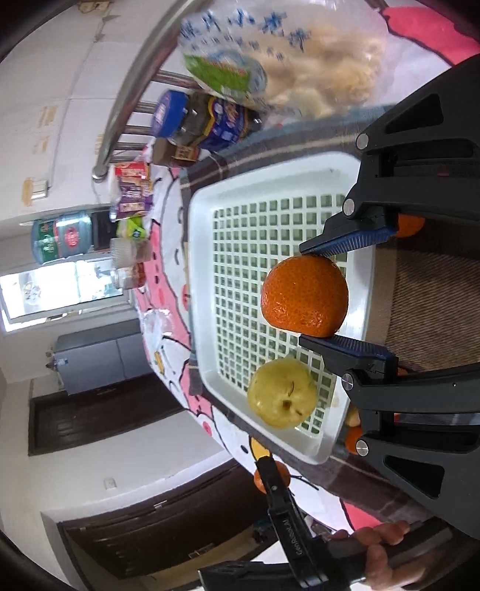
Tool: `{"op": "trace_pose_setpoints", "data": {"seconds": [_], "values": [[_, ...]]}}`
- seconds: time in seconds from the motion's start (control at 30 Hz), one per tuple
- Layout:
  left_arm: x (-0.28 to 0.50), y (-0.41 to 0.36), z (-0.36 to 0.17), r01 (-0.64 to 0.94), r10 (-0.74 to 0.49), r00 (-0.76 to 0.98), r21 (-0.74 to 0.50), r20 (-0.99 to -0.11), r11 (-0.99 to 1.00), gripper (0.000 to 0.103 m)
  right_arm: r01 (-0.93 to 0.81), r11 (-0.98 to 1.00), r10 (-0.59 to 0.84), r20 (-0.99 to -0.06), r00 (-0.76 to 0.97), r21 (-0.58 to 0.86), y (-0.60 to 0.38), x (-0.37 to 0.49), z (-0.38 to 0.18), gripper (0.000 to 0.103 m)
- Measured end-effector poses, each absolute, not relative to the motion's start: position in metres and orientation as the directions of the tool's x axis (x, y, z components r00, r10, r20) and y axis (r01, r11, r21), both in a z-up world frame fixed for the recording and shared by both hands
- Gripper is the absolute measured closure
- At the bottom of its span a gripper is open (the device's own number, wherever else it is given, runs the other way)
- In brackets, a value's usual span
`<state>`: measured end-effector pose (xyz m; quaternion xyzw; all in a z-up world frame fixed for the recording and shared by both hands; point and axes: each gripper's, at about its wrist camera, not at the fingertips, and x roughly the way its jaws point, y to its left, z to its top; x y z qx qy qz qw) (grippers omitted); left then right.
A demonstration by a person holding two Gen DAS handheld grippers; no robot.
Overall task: Organize fruits
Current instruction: 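Lift both oranges into the white tray and open both grippers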
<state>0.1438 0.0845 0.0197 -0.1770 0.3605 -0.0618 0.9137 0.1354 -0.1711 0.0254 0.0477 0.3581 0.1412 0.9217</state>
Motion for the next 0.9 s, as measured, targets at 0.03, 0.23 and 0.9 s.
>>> {"op": "trace_pose_setpoints", "data": {"seconds": [0.03,0.23,0.9], "values": [[0.146,0.084,0.016,-0.016,-0.239,0.727,-0.364,-0.644,0.931,0.062,-0.224,0.956,0.293,-0.653,0.698,0.190,-0.170,0.139,0.022,0.063],[0.155,0.077,0.002,-0.015,-0.230,0.704,-0.338,-0.672,0.941,0.062,-0.206,0.964,0.266,-0.679,0.684,0.170,-0.164,0.154,0.007,0.063],[0.156,0.065,-0.008,-0.001,-0.189,0.700,-0.265,-0.689,0.964,0.061,-0.262,0.964,0.158,-0.696,0.701,-0.045,-0.125,0.163,-0.012,0.058]]}}
